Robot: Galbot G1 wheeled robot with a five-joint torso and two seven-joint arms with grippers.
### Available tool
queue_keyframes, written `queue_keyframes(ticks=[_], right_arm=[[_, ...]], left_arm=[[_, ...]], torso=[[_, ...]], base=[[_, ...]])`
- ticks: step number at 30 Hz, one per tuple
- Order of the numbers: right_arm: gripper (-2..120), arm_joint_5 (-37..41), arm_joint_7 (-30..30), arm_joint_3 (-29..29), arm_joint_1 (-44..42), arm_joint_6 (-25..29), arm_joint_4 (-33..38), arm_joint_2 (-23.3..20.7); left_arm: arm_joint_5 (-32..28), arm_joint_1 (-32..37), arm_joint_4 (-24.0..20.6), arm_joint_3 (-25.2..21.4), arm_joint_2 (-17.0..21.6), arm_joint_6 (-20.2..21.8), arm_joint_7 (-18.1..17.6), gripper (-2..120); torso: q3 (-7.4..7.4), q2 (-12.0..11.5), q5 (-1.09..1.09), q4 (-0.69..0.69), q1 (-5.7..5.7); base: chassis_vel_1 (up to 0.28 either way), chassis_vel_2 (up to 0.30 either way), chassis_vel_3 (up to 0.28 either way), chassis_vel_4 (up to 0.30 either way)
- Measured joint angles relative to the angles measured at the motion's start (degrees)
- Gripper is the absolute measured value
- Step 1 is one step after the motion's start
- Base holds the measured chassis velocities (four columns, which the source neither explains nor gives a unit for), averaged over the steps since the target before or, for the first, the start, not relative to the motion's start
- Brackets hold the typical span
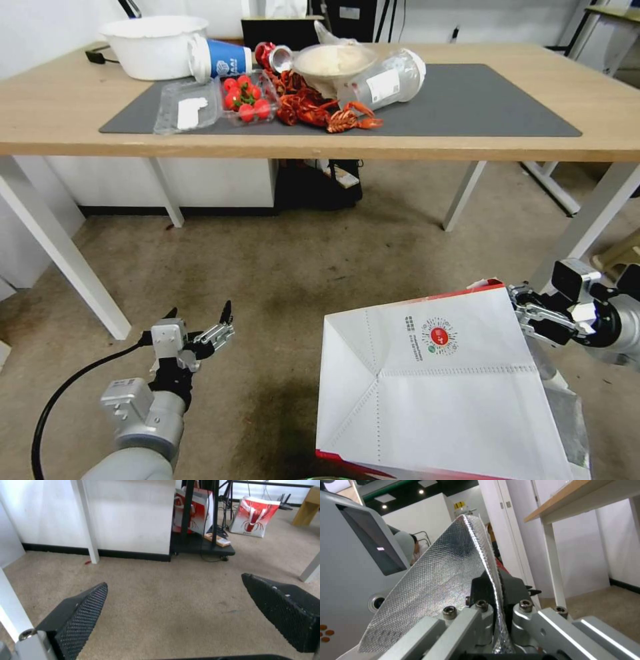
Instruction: Pick up the food delivery bag from the floor and place it on the table.
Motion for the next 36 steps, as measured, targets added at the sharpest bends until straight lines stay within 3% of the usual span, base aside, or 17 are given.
queue_keyframes(ticks=[19,36], right_arm=[[0,0.1,0.4,0.2,-0.2,0.0,0.6,-0.1],[0,0.2,0.6,0.1,-0.2,0.2,0.7,-0.1]], left_arm=[[0.3,0.1,0.1,0.0,0.0,-0.2,-0.2,100],[0.4,0.2,0.0,0.1,0.0,-0.4,-0.4,100]], torso=[[3.86,4.9,0.0,0.0,1.02],[5.55,7.0,0.0,0.0,1.54]], base=[[0.0,0.0,0.0,0.0],[0.0,0.0,0.0,0.0]])
